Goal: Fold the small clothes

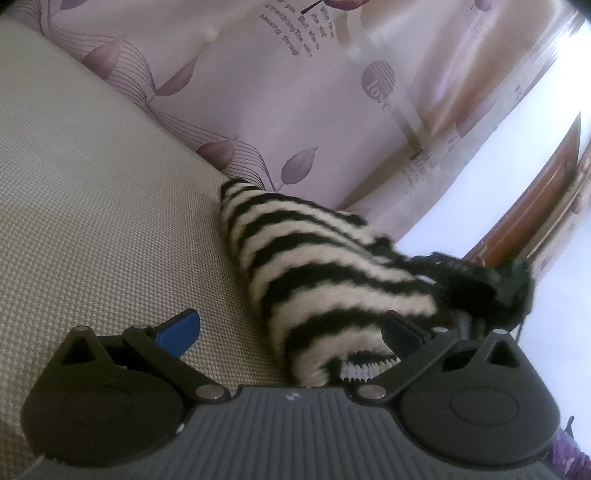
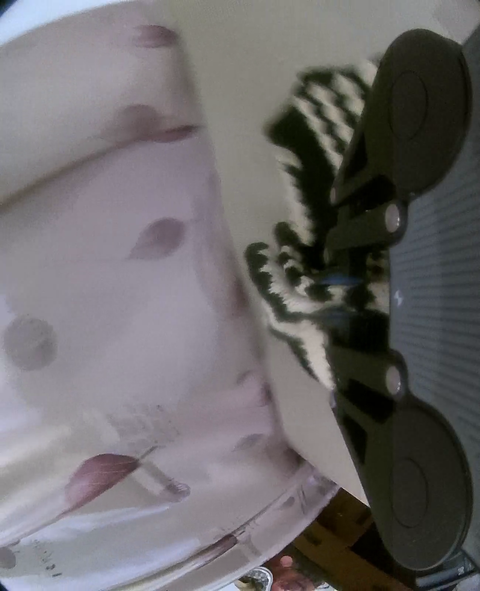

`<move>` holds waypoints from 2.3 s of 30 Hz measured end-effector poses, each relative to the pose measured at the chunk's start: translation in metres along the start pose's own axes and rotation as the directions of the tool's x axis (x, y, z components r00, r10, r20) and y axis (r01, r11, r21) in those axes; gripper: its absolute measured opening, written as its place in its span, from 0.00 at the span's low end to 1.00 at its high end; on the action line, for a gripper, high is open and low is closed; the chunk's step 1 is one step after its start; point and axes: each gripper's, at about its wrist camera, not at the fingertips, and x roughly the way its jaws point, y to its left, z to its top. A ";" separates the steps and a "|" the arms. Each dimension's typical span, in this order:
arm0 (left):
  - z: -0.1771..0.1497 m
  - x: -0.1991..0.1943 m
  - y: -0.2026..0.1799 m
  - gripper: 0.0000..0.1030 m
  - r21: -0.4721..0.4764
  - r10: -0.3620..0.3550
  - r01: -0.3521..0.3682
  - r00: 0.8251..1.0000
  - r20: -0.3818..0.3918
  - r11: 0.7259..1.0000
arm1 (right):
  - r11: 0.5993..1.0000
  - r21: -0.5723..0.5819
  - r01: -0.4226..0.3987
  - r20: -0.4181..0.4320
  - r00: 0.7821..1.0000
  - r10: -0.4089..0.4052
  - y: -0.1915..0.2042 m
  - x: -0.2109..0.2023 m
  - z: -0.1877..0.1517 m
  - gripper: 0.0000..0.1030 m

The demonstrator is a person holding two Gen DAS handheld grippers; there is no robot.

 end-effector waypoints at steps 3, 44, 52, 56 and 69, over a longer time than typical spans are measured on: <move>0.000 0.000 0.000 1.00 0.001 0.000 0.000 1.000 0.000 1.000 | 0.997 -0.062 0.054 0.017 0.998 -0.053 -0.006 -0.021 0.015 0.12; -0.008 0.115 -0.132 0.46 0.434 0.221 -0.223 0.974 0.057 0.873 | 0.917 -0.396 0.045 -0.063 0.995 -0.075 -0.034 -0.064 -0.092 0.24; -0.022 0.118 -0.116 0.46 0.444 0.218 -0.219 0.974 0.053 0.869 | 0.973 -0.230 -0.010 0.087 0.996 0.031 -0.051 -0.082 -0.034 0.26; -0.025 0.120 -0.120 0.47 0.463 0.230 -0.222 0.972 0.039 0.858 | 0.951 -0.300 0.079 0.075 0.995 -0.058 -0.047 -0.040 -0.004 0.26; -0.020 0.118 -0.114 0.52 0.449 0.185 -0.162 0.983 -0.007 0.879 | 0.978 -0.161 0.136 -0.010 0.990 -0.139 -0.098 -0.007 -0.005 0.27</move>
